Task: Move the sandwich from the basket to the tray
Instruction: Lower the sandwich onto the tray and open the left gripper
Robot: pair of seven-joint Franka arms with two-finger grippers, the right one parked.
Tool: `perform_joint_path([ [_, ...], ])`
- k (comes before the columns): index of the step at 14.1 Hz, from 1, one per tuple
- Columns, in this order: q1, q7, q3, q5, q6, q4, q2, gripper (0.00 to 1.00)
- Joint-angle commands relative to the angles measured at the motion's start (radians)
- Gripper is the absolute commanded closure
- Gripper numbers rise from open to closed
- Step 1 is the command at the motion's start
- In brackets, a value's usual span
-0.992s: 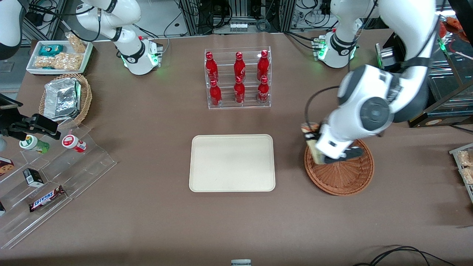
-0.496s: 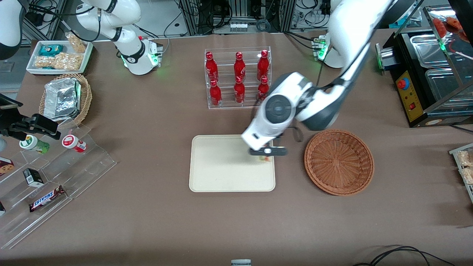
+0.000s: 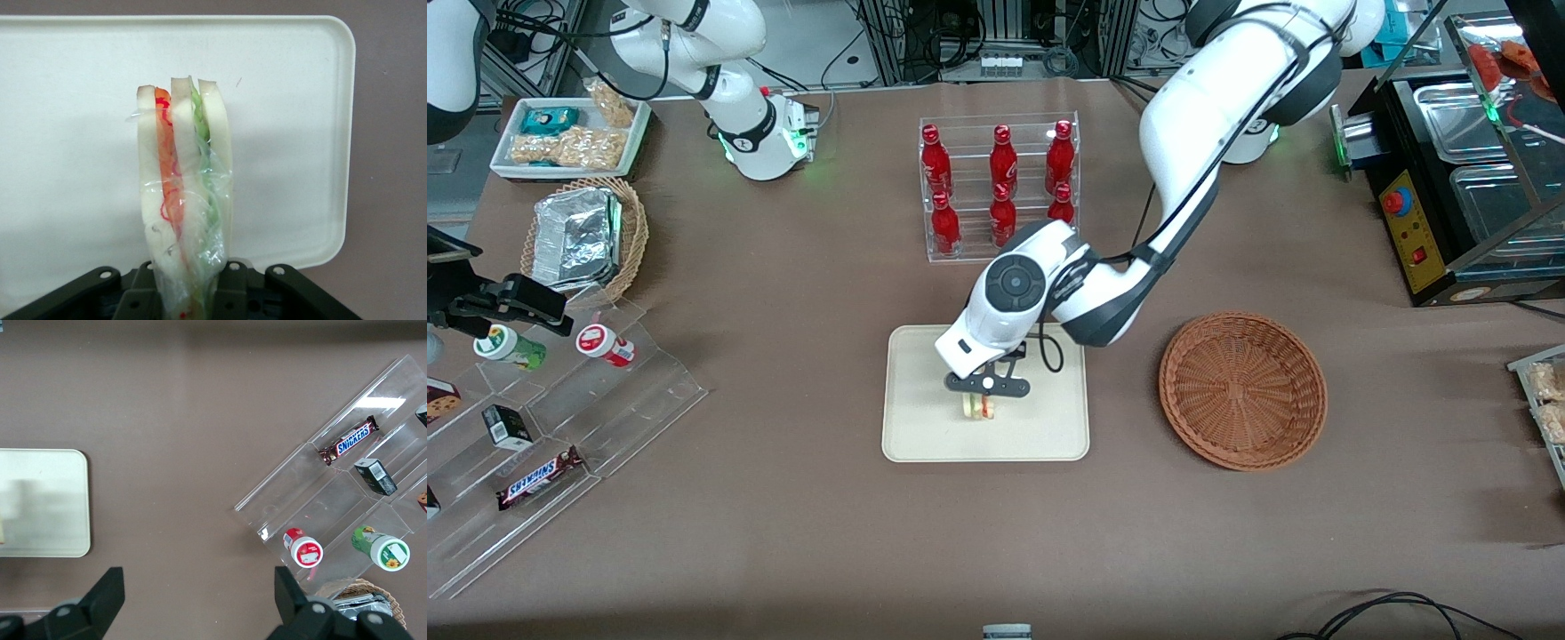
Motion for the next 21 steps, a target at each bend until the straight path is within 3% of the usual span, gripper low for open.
perform_joint_path([
  [1, -0.02, -0.041, 0.01, 0.024, -0.008, 0.061, 0.027, 0.7],
  [2, -0.02, -0.059, 0.012, 0.024, -0.009, 0.058, 0.027, 0.57],
  [3, -0.02, -0.09, 0.012, 0.024, -0.016, 0.052, 0.024, 0.26],
  [5, -0.019, -0.122, 0.012, 0.026, -0.016, 0.053, 0.019, 0.0],
  [9, -0.008, -0.141, 0.012, 0.026, -0.087, 0.053, -0.026, 0.0],
  [12, 0.02, -0.142, 0.035, 0.012, -0.308, 0.05, -0.144, 0.0],
  [15, 0.133, -0.124, 0.032, 0.006, -0.639, 0.029, -0.337, 0.0],
  [18, 0.283, -0.014, 0.03, -0.054, -0.768, -0.099, -0.546, 0.0],
  [21, 0.42, 0.052, 0.032, -0.068, -0.89, -0.236, -0.75, 0.0],
])
